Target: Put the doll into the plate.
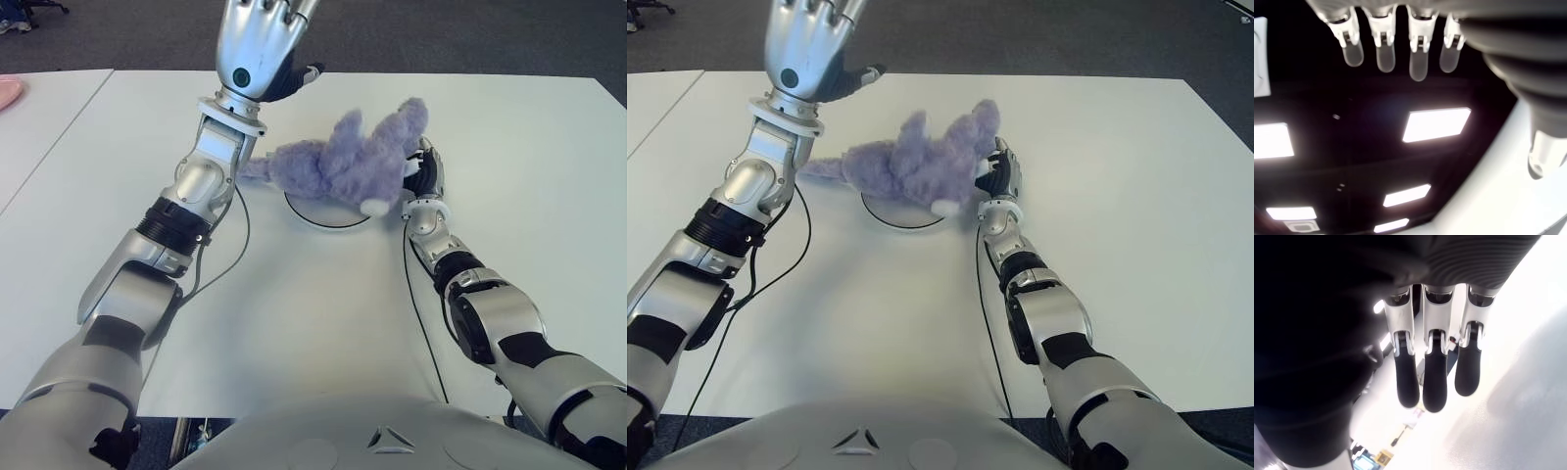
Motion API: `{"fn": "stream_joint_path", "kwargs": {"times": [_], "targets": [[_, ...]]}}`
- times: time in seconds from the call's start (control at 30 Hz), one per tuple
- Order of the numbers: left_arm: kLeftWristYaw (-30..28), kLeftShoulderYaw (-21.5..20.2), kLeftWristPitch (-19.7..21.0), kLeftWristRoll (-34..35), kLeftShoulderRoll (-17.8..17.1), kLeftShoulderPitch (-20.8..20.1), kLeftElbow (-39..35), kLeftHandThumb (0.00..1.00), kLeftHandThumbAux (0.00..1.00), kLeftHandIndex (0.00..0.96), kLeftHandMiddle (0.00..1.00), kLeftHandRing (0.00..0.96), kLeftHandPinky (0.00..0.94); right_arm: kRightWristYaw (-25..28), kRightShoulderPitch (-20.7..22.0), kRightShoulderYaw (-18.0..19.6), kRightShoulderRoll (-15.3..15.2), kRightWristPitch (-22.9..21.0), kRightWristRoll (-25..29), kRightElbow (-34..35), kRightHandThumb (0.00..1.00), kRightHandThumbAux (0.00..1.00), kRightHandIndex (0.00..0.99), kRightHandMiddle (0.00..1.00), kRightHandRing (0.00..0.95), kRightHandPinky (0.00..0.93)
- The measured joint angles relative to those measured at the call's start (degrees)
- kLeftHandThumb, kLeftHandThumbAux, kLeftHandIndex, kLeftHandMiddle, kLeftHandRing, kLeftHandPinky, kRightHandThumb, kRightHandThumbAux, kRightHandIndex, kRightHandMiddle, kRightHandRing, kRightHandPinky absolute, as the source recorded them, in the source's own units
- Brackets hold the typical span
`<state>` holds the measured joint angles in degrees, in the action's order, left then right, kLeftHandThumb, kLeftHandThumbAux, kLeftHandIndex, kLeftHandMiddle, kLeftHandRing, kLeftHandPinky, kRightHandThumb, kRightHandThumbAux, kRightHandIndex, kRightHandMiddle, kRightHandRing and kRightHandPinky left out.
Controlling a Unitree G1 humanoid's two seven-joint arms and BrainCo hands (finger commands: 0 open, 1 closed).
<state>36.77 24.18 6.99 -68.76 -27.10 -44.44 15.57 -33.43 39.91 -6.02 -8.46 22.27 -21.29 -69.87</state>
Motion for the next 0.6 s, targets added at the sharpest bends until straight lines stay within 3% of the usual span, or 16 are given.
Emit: {"fn": "stream_joint_path", "kwargs": {"times": [0.27,0.6], "targets": [[1.7,-3.0,-6.0,7.5,1.2,0.0,0.1,0.090,0.596,0.108,0.144,0.127,0.148,0.2,0.0,0.0,0.0,0.0,0.0,0.0,0.023,0.870,0.166,0.199,0.225,0.263],[1.9,-7.8,-17.8,20.1,2.2,-0.2,2.9,0.043,0.616,0.075,0.114,0.101,0.107,0.3,0.0,0.0,0.0,0.0,0.0,0.0,0.060,0.863,0.167,0.197,0.215,0.250]]}}
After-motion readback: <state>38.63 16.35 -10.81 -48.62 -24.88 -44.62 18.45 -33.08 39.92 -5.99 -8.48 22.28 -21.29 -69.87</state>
